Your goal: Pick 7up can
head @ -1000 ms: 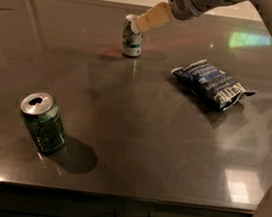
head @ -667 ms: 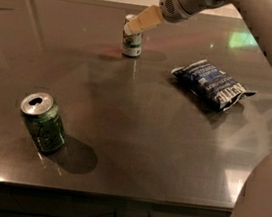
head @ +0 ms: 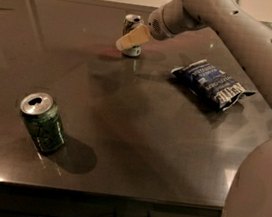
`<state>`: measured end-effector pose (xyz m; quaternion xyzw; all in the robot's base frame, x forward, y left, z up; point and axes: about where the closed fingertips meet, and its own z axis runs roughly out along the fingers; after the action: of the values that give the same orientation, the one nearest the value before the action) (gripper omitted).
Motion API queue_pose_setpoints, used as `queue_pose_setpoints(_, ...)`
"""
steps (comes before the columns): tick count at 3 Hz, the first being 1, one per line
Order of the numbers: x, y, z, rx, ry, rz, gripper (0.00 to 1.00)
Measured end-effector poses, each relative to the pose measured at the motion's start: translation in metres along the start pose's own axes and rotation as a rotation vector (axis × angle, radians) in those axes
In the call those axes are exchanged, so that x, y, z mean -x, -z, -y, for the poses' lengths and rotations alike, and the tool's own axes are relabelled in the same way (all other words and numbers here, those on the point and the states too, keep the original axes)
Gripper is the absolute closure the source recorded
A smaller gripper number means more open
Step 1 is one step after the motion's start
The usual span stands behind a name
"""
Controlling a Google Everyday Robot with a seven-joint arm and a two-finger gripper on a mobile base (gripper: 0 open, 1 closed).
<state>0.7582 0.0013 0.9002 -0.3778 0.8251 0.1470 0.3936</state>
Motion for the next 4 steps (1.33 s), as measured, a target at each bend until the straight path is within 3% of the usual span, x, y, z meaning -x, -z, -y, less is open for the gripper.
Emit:
queue_pose_setpoints(3,0.011,-0.045,0.005,0.043,-0.019,0.073,0.00)
queue_pose_setpoints(4,0.014,-0.049,0.006,0.050,-0.026,0.079,0.16)
